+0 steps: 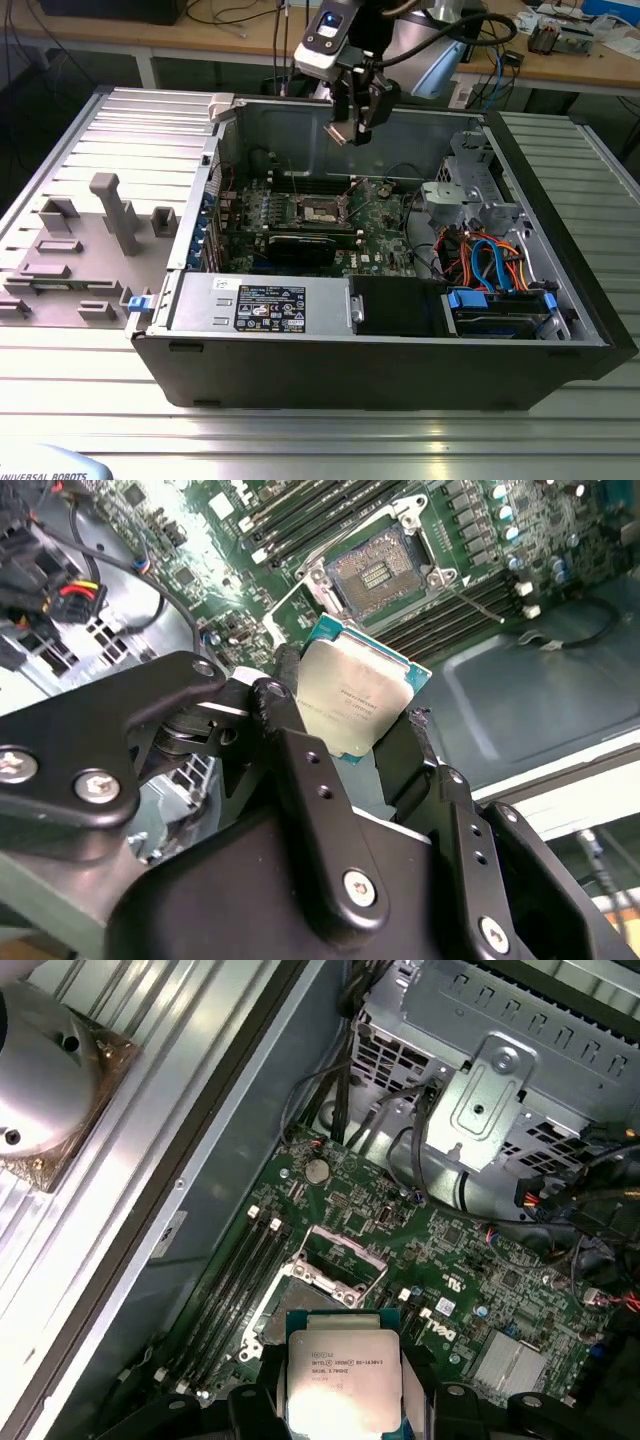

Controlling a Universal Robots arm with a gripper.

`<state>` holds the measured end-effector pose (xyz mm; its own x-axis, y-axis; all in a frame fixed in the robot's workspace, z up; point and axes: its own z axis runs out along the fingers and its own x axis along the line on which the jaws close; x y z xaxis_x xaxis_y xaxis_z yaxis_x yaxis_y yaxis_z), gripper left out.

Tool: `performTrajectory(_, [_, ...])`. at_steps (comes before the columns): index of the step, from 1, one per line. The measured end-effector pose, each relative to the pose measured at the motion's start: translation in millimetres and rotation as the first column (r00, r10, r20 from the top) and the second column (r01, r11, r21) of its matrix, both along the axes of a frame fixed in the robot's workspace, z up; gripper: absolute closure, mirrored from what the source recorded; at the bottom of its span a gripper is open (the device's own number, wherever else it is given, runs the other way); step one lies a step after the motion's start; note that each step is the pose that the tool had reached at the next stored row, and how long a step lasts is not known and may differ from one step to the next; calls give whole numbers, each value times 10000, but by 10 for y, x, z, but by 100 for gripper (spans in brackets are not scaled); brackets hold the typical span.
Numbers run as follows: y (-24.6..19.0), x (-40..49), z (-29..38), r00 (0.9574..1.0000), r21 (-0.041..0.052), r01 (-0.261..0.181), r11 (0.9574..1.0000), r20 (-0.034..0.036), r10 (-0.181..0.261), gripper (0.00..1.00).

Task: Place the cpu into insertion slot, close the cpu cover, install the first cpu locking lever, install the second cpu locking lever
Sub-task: 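Place the cpu into insertion slot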

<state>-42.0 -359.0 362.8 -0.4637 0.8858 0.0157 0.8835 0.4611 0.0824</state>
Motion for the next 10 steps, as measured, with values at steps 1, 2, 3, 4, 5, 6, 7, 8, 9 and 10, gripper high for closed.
performTrajectory(1, [0,0,-2,9999,0,148,9999,0,-148,46])
performTrajectory(2, [0,0,-4,9996,1,290,9996,0,-290,46])
performTrajectory(3, [0,0,-5,9991,-1,420,9991,-1,-420,46])
performTrajectory(4, [0,0,-6,9986,0,525,9986,-1,-525,46])
performTrajectory(5, [0,0,-8,9979,0,655,9979,0,-655,46])
performTrajectory(6, [0,0,-8,9968,-1,796,9968,-1,-796,46])
performTrajectory(7, [0,0,-8,9964,-1,850,9964,-1,-850,46])
performTrajectory(8, [0,0,-9,9960,0,889,9960,0,-889,46])
performTrajectory(9, [0,0,-9,9959,0,905,9959,-1,-905,46])
performTrajectory(10, [0,0,-9,9959,0,905,9959,0,-905,46])
